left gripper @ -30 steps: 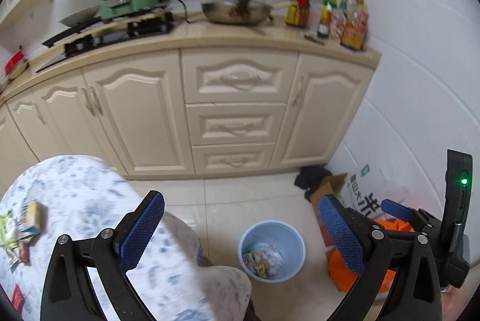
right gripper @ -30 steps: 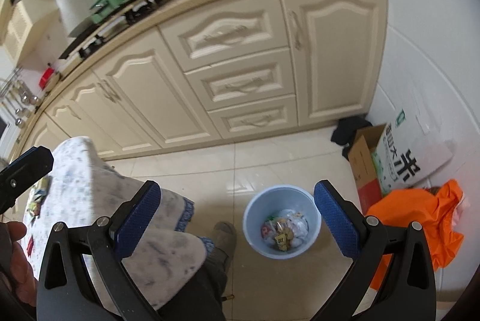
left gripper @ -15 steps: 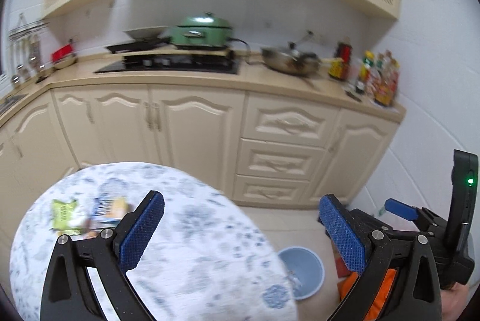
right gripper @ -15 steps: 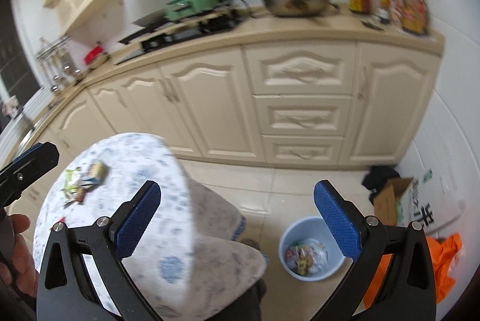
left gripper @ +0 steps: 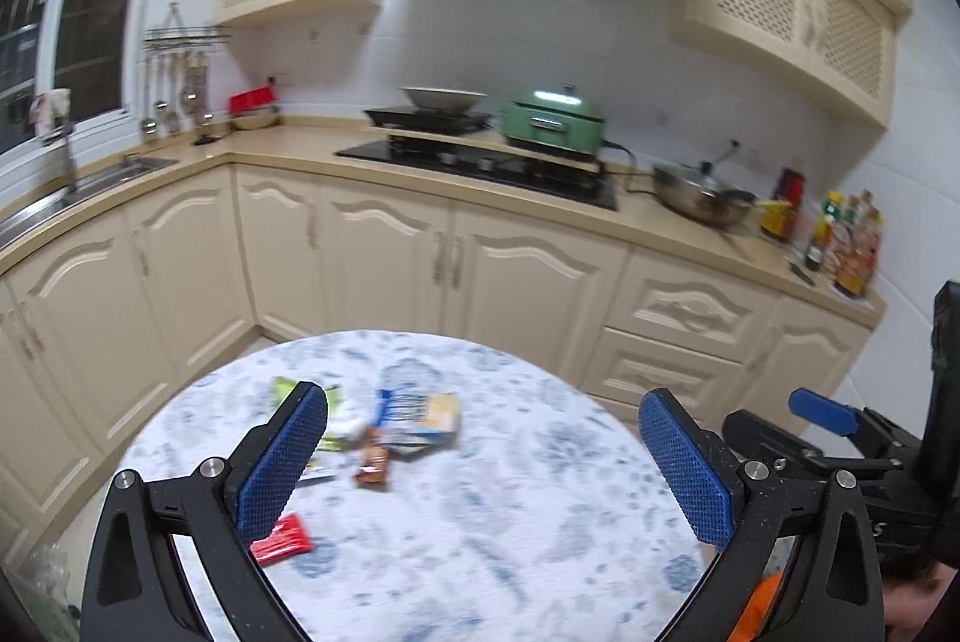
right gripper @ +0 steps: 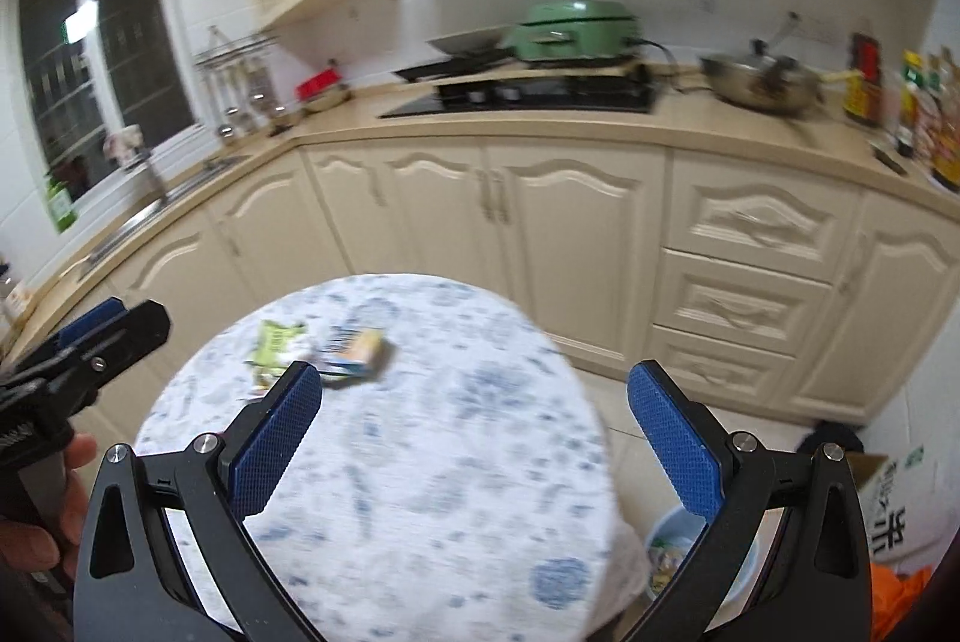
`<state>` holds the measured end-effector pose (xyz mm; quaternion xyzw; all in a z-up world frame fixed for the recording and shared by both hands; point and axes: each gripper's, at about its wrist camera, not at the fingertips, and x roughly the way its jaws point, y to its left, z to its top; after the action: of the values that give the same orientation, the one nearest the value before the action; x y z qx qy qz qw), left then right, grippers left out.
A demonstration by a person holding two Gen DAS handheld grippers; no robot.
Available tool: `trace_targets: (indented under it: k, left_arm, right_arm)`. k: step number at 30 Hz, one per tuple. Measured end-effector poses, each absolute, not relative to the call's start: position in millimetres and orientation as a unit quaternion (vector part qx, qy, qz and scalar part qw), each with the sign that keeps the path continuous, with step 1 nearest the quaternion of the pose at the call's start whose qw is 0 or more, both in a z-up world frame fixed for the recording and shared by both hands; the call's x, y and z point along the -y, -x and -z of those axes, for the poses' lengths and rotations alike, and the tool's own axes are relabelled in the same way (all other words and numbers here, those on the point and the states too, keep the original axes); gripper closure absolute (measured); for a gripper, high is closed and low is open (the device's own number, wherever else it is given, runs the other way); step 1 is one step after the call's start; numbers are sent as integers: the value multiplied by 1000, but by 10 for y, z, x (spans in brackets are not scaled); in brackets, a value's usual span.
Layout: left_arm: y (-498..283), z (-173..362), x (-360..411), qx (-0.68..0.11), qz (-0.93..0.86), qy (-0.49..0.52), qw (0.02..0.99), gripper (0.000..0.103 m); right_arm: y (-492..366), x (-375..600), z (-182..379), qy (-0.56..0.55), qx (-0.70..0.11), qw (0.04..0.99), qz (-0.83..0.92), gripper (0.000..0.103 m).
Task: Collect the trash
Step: 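Move both open tools back over the table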
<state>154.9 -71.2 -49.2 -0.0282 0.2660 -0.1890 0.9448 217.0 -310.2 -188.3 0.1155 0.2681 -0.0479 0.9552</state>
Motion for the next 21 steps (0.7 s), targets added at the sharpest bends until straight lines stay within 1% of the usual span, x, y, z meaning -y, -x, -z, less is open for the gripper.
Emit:
trace_targets:
  k: [12,21]
  left_arm:
    - [-1219,600,22,-266,115,37,956,1]
    - [-1326,927,-164,-307,96,26,947,1]
  right_arm:
    - [-2319,2277,1620,-78,-235,968,-35,0]
    - [-2513,2083,1775,-57,-259,963,-56,0]
